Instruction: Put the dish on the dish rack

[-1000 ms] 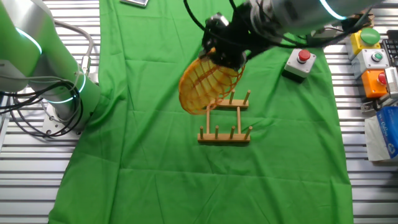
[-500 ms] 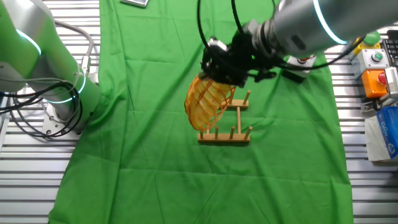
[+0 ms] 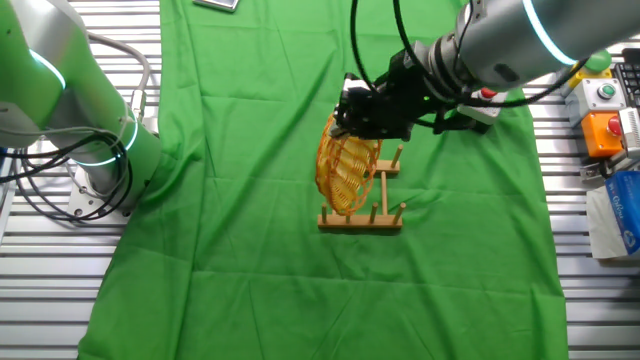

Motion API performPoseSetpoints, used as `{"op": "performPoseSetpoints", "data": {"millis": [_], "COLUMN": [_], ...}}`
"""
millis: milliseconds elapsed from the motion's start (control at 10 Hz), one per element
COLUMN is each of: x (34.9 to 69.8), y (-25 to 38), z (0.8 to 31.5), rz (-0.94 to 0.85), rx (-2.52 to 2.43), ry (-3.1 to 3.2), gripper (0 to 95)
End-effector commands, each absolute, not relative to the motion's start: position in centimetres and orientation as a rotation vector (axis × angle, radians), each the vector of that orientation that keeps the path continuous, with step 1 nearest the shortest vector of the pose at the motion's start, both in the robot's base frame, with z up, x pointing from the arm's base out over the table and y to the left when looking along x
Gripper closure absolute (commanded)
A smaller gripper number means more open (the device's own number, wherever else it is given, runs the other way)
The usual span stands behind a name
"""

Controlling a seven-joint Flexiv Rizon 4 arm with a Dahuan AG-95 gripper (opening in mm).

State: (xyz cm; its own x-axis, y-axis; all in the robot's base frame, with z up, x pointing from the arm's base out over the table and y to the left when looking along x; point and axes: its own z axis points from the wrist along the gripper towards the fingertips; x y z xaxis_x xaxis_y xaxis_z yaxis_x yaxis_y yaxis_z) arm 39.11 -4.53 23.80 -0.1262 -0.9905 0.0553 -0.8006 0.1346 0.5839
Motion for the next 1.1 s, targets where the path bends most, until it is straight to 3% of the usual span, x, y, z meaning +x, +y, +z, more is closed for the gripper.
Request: {"op": "performPoseSetpoints", "data": {"millis": [100, 700, 1100], "x": [39.51, 39.13, 39.62], "y": [-4.76, -5.3, -5.47], "z": [23.75, 24.02, 24.08], "rz": [-0.606, -0.755, -0.734], "rx": [1.843, 1.92, 1.881], "ry": [-1.866, -1.671, -1.664], "gripper": [95.0, 95.0, 95.0]}}
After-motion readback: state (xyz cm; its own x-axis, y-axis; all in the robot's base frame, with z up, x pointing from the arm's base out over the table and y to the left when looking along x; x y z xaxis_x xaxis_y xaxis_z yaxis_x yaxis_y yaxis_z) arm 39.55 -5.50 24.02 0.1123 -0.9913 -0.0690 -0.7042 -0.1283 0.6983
